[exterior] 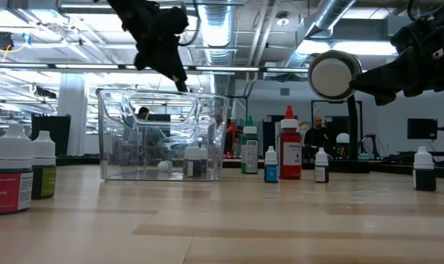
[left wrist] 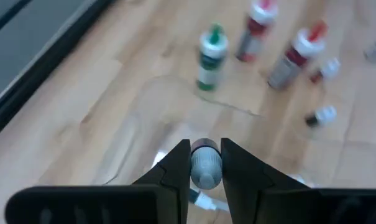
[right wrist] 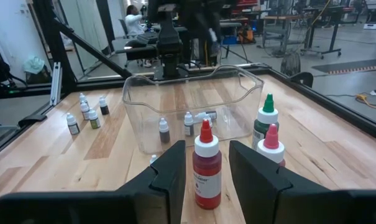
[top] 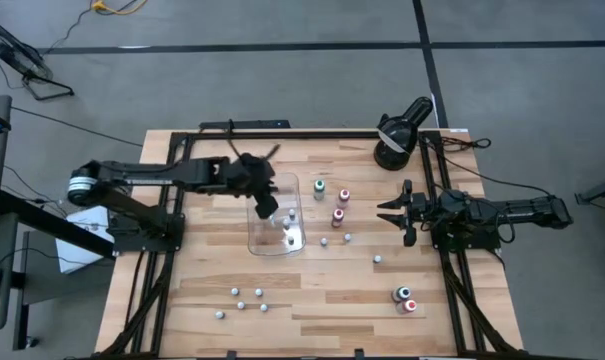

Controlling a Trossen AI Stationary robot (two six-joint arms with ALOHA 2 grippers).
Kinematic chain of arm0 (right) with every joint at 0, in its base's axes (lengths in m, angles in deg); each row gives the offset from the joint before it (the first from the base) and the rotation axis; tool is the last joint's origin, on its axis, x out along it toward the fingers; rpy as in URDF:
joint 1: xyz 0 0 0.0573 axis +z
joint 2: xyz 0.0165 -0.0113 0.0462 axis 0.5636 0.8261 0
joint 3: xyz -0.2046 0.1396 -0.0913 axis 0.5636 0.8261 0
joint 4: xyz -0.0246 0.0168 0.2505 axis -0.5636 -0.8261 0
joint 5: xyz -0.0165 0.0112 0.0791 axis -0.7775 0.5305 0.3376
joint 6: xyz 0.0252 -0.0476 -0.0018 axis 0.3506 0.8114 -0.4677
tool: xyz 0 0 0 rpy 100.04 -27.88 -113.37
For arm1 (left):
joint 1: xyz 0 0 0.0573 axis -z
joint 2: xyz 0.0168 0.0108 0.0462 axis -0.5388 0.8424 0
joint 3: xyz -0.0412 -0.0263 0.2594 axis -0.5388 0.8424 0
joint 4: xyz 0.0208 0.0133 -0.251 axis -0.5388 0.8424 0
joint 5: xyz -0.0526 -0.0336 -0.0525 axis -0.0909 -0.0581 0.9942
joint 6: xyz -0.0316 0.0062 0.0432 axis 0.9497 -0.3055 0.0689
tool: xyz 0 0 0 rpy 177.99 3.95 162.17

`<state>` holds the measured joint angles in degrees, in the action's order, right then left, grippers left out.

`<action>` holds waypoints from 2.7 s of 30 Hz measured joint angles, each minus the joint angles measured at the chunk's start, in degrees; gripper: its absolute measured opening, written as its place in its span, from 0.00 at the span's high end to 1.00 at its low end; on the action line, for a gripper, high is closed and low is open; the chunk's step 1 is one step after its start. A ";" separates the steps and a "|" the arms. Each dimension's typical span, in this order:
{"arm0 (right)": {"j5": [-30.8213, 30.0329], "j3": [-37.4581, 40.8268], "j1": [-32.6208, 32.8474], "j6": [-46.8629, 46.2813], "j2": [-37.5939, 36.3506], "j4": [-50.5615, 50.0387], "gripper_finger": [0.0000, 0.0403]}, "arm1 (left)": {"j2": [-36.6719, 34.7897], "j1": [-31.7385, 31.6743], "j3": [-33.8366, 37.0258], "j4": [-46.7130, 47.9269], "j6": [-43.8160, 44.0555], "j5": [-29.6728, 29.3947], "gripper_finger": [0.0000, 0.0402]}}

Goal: Pick & Place food coloring
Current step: Put the small violet food coloring bottle into the transparent bin

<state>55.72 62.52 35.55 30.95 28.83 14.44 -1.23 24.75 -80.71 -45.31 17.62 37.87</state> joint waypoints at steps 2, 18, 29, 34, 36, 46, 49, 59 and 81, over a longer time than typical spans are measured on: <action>0.00 0.00 0.00 -0.01 0.02 0.00 0.72 | 2.55 0.48 -1.83 0.55 -3.76 1.44 0.84; 0.00 0.01 0.01 -0.02 0.00 0.02 0.72 | 17.14 1.04 -7.75 6.31 -19.26 -0.75 0.84; 0.00 0.00 0.00 0.00 0.00 0.01 0.72 | 22.52 1.25 -7.75 6.18 -20.76 -3.93 0.84; 0.00 0.01 -0.01 0.00 0.01 0.01 0.72 | 22.48 1.60 -7.75 5.77 -20.28 -6.44 0.84; 0.00 -0.01 -0.01 -0.01 0.00 0.01 0.72 | 22.48 1.60 -7.75 5.82 -20.22 -6.87 0.84; 0.00 0.00 0.00 -0.02 0.00 0.01 0.72 | 22.48 3.17 -7.31 6.66 -20.13 -7.89 0.84; 0.00 -0.01 0.01 0.00 0.00 0.01 0.72 | 22.56 3.20 -7.31 7.02 -20.10 -8.97 0.84; 0.00 0.01 0.01 0.00 0.02 -0.13 0.72 | 24.66 3.89 -8.08 7.63 -20.14 -9.93 0.84; 0.00 0.00 0.00 0.00 0.01 -0.03 0.72 | 27.18 3.78 -8.08 3.55 -27.57 -6.30 0.84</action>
<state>55.72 62.52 35.55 30.95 28.84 14.41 25.95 28.53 -88.79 -41.76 -9.95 31.57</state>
